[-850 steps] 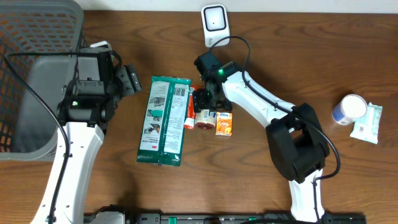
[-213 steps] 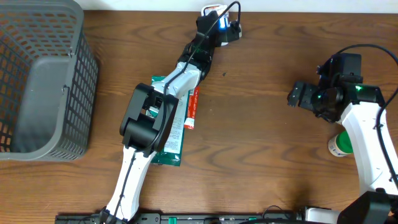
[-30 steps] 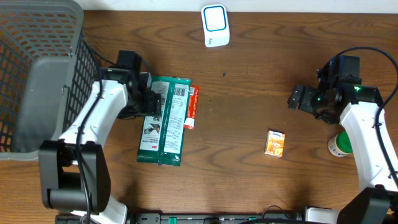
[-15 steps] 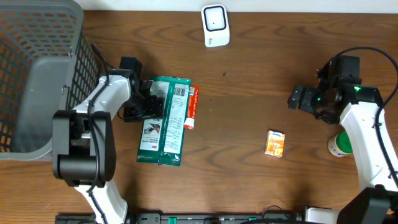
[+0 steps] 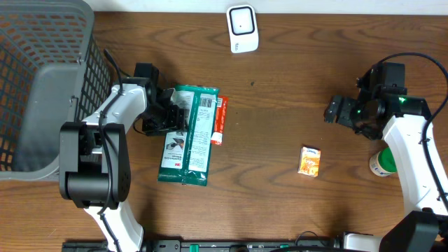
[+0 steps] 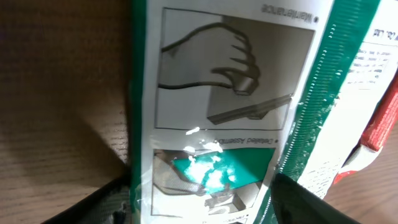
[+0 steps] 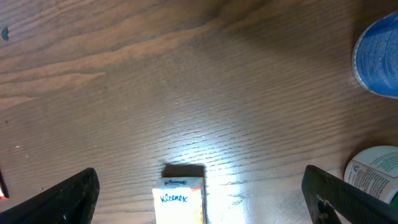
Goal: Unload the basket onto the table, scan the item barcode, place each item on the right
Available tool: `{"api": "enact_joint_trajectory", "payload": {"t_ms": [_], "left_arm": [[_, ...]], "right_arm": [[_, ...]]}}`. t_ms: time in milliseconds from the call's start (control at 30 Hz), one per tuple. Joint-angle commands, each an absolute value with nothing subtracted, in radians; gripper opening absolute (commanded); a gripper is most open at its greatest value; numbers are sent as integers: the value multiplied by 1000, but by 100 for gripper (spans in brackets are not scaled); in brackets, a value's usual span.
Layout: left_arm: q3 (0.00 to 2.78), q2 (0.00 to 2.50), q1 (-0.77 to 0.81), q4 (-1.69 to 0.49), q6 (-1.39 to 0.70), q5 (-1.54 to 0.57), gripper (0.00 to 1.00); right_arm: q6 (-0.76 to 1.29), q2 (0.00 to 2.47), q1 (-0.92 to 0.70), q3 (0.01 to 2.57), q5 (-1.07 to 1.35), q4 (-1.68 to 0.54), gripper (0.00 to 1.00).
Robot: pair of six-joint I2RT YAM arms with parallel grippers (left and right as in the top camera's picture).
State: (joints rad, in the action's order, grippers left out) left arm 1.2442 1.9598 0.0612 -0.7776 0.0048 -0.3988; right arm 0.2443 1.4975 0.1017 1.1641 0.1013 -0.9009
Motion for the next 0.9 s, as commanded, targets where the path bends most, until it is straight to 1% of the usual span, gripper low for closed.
{"api": "enact_joint_trajectory", "payload": {"t_ms": [0,133,167,400,533,700,867], "left_arm": [[1194,2020,63,-749,19,-419,49],[1192,2020,63,-734,19,-419,9],[1192,2020,63,-734,19,-419,7],[1200,1988,62,-731,2,-419,7],[1208,1902,62,-727,-32,-418,7],[1208,1736,62,-721,-58,-410,7],[1208,1683,62,-744,-57,-408,7]], "right_arm": [[249,1479,97,1185,105,-902,99],[250,1479,97,1185,105,-901,99],[250,1479,97,1185,105,-902,99],[250,1479,97,1185,105,-902,99],[250,1479,97,1185,105,-902,99],[249,1479,97,1185,105,-902,99],[250,1479,97,1185,105,-902,99]]}}
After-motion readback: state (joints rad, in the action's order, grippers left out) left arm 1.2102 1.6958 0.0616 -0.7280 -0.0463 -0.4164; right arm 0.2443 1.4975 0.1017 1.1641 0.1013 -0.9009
